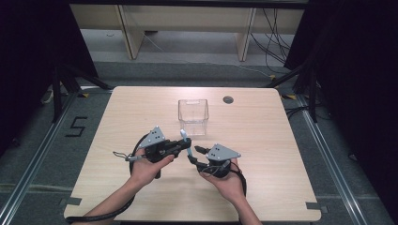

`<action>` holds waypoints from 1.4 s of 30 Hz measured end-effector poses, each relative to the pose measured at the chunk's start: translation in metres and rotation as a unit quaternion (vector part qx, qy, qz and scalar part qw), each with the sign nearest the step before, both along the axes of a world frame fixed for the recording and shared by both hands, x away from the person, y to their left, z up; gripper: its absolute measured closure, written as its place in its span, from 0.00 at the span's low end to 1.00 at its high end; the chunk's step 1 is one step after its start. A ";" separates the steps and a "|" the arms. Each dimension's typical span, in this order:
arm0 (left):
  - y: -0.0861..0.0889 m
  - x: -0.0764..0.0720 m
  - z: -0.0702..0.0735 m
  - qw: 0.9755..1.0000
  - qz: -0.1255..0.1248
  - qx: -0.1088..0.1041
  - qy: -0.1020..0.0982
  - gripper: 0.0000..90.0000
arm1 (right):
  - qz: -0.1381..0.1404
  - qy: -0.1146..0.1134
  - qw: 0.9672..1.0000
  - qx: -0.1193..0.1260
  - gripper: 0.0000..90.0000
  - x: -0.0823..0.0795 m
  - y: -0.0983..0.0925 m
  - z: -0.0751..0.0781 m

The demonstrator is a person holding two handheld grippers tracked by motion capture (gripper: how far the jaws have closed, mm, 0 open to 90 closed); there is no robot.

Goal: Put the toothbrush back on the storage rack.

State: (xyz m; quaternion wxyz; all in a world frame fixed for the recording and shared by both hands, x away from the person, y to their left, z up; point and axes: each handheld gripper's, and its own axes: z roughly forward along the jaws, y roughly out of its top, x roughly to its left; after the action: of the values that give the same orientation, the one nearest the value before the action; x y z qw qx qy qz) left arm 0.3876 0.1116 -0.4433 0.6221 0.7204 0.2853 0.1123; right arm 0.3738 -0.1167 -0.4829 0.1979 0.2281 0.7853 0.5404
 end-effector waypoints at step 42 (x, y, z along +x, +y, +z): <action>0.021 0.022 0.028 0.997 0.048 0.021 -0.063 0.95 | -0.060 0.004 0.998 -0.009 0.51 -0.016 -0.029 -0.011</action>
State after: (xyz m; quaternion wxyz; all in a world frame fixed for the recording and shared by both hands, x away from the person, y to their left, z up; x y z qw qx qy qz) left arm 0.4093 0.1324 -0.4156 0.6172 0.7105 0.2776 0.1928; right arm 0.3581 -0.1458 -0.4935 0.2293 0.2751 0.7756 0.5197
